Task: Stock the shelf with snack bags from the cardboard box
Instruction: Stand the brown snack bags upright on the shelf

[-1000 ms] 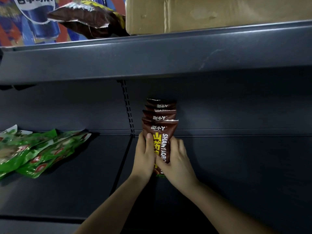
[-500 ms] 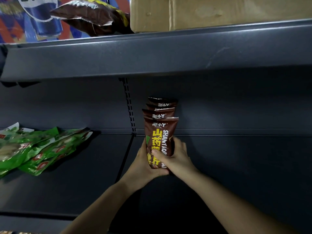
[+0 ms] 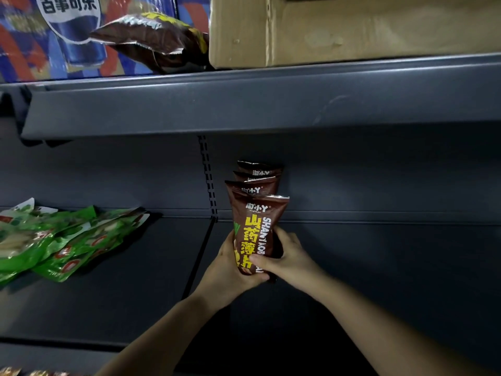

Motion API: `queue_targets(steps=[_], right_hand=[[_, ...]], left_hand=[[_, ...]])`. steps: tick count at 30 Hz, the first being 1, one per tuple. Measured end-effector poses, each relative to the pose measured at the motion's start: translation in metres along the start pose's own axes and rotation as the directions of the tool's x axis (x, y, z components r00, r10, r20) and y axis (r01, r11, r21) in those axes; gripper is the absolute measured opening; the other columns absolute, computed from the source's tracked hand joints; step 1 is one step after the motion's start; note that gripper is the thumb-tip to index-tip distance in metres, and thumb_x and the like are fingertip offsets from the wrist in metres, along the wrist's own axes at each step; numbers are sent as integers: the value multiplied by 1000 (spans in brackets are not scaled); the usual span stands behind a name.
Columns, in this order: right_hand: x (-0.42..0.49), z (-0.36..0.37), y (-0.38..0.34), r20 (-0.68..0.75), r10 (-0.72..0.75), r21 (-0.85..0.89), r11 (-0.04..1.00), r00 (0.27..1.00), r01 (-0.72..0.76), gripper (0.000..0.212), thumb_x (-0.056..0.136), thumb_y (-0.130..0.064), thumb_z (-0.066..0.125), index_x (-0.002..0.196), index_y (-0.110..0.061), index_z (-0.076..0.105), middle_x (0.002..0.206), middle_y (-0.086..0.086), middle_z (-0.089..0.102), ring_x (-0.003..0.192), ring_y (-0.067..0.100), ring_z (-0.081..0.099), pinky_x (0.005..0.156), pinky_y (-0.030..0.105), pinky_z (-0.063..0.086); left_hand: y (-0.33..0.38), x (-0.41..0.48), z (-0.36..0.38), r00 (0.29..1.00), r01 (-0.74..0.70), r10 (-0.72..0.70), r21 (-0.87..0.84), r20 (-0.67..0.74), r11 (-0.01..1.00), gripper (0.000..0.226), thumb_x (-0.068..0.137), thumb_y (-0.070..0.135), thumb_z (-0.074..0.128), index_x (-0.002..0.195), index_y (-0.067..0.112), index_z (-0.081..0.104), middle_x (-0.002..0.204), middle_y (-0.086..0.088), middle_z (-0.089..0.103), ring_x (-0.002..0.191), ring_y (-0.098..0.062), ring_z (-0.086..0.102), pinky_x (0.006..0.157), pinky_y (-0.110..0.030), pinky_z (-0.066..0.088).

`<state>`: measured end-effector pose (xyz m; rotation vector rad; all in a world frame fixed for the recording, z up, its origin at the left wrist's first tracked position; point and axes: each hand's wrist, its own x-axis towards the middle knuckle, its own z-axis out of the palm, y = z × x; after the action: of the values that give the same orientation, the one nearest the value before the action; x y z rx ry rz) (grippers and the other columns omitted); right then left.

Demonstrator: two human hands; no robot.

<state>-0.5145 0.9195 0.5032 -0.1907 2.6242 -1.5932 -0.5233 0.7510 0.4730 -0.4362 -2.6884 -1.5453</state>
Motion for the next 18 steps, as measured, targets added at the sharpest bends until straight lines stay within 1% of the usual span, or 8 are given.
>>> queue_targets(steps=[2,4,7,8,10,11,14,18], right_hand=[[0,-1,-1,10,7,9,1000,1000,-7,82,76,-46,74,145,-39,29,143,-4,31,132,15,37,93,23,32],[-1,0,-3,2,9,18,1000,1000,-9,79,76,-46,75,143,-35,34,140,-2,34,130,15,40,95,23,33],[-4,2,-9,-125,-91,111,988,988,105,70,75,-46,75,136,-34,43,131,-5,42,124,11,45,101,26,38],[-4,3,-12,-188,-138,130,978,972,164,66,77,-46,73,135,-33,43,130,-6,44,121,7,46,100,27,39],[-6,5,-21,-264,-206,56,972,942,228,59,87,-42,63,139,-31,38,132,-9,43,116,3,45,94,26,38],[-5,7,-24,-277,-233,-8,971,932,240,58,91,-42,58,142,-30,34,132,-8,42,116,4,45,93,27,39],[0,12,-27,-275,-241,-143,967,931,208,58,94,-45,49,144,-23,30,134,-1,39,122,18,47,98,38,45],[5,14,-24,-238,-160,-162,979,958,123,58,95,-49,44,144,-23,29,134,3,36,119,26,51,95,44,48]], left_hand=[[8,-4,-3,999,-2,4,-39,42,999,97,56,42,85,135,40,28,123,14,56,111,-1,58,96,-28,49],[18,-8,-7,996,-10,26,-176,90,984,85,64,37,82,133,36,32,119,13,61,108,-1,60,88,-20,50],[41,-10,-14,999,47,-52,-473,2,880,70,77,66,57,134,28,41,123,8,63,108,-4,62,85,-24,52],[48,-7,-15,994,57,-96,-537,-44,842,63,85,67,45,132,26,45,122,4,63,105,-4,64,83,-25,53],[62,1,-19,979,72,-168,-580,-112,812,47,95,56,29,126,26,50,115,6,64,96,-1,65,75,-19,52],[67,6,-20,972,94,-201,-580,-124,810,47,97,54,27,127,27,51,115,7,64,99,-2,64,78,-21,52],[75,16,-21,954,152,-269,-553,-135,819,48,94,58,35,126,27,53,121,0,62,110,-17,60,99,-44,46],[78,18,-17,930,200,-338,-577,-142,792,30,96,48,43,112,26,54,110,-2,63,100,-19,62,86,-41,50]])
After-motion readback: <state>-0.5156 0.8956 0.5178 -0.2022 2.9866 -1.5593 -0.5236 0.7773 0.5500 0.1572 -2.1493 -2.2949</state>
